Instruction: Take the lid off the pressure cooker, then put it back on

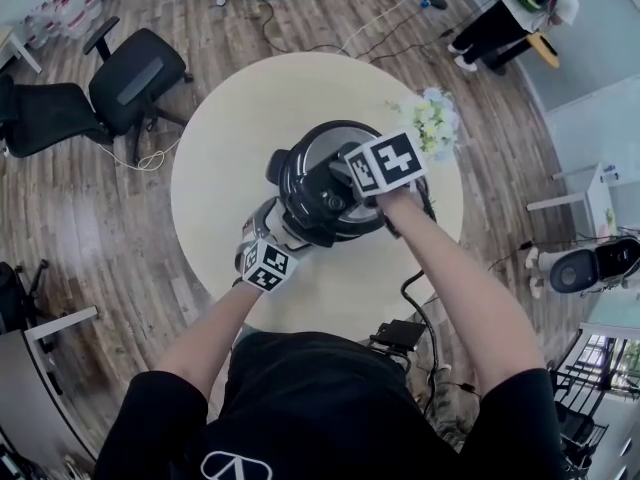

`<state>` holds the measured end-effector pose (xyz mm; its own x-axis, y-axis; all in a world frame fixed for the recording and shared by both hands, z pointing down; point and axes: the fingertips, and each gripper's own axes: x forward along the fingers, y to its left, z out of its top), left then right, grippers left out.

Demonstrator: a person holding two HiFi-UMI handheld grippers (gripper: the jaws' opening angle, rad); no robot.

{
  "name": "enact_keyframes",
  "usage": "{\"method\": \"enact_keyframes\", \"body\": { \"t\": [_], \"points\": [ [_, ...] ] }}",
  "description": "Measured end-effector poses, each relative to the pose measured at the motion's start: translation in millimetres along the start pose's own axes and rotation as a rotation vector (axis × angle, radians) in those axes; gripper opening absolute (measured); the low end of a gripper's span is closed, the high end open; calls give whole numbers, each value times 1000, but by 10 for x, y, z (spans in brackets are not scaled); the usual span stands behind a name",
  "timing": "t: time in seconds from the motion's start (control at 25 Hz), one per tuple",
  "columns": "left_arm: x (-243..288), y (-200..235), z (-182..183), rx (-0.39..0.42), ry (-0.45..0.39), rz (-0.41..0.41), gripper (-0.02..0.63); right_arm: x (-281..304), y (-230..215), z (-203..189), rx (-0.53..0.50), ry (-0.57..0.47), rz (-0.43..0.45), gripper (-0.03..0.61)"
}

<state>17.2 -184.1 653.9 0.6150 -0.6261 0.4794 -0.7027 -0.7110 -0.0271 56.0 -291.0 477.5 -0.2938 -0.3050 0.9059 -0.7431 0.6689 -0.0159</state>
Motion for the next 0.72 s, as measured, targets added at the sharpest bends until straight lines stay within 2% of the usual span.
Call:
{"method": "enact_keyframes", "body": {
  "t": [0.32,0.52,0.72],
  "points": [
    [-8,-9,-13,2,-3,-1,590,-467,-98,-225,64,-41,1,287],
    [-19,-8,-26,-2,1,0,589,-778,-179,-553,93,-53,-30,287],
    [-6,-21,18,3,4,-2,590,-1035,-375,-1057,158,-45,-60,287]
  ]
}}
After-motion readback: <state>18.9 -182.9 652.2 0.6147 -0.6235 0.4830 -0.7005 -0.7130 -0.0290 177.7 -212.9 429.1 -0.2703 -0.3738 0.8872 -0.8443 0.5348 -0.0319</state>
